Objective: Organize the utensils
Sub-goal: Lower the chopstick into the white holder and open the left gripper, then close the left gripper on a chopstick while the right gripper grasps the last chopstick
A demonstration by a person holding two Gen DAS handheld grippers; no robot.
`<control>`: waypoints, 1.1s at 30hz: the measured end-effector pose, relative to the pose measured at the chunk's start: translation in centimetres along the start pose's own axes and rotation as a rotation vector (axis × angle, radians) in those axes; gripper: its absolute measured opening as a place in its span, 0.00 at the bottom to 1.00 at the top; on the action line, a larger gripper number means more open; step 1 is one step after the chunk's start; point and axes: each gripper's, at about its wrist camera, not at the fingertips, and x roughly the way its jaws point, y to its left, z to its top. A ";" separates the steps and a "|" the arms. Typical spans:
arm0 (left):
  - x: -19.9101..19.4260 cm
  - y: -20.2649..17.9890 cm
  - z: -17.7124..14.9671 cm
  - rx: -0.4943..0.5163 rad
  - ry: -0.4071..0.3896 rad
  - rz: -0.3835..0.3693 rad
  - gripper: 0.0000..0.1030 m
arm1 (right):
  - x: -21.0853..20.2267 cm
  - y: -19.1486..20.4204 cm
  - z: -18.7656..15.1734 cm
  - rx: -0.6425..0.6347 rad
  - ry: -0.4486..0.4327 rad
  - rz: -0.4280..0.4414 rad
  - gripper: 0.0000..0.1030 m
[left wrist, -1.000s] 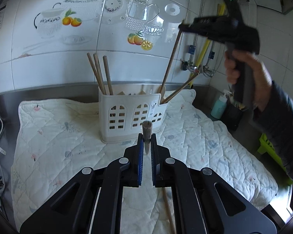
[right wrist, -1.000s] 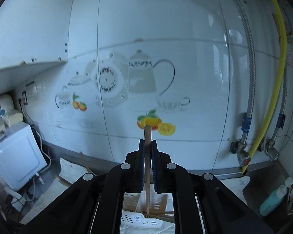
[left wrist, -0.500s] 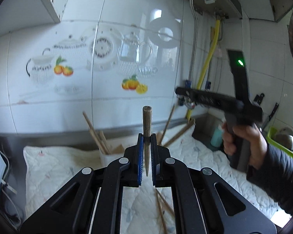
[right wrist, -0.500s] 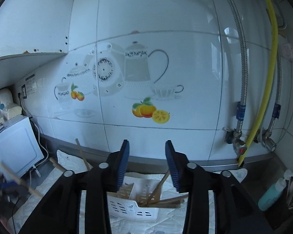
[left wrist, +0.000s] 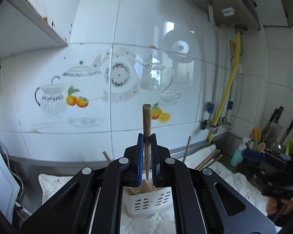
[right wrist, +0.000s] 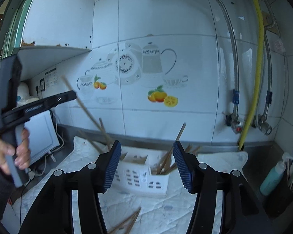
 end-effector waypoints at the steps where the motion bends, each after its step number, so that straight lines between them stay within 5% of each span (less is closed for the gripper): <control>1: 0.5 0.3 -0.2 -0.009 0.012 -0.002 0.05 | -0.1 0.1 -0.6 0.004 0.007 0.000 0.56; 14: 4.3 1.5 -2.3 -0.048 0.121 -0.009 0.09 | -1.5 0.8 -9.4 0.064 0.160 -0.026 0.58; 18: 2.8 0.8 -2.2 -0.045 0.096 -0.029 0.19 | -2.2 1.8 -12.1 0.075 0.217 -0.019 0.58; 24: -0.2 -0.5 -2.8 -0.026 0.080 -0.047 0.19 | -3.1 4.2 -16.3 0.088 0.305 0.010 0.55; 33: -4.6 0.0 -8.0 -0.058 0.130 -0.022 0.32 | -2.4 6.1 -20.9 0.182 0.386 0.032 0.38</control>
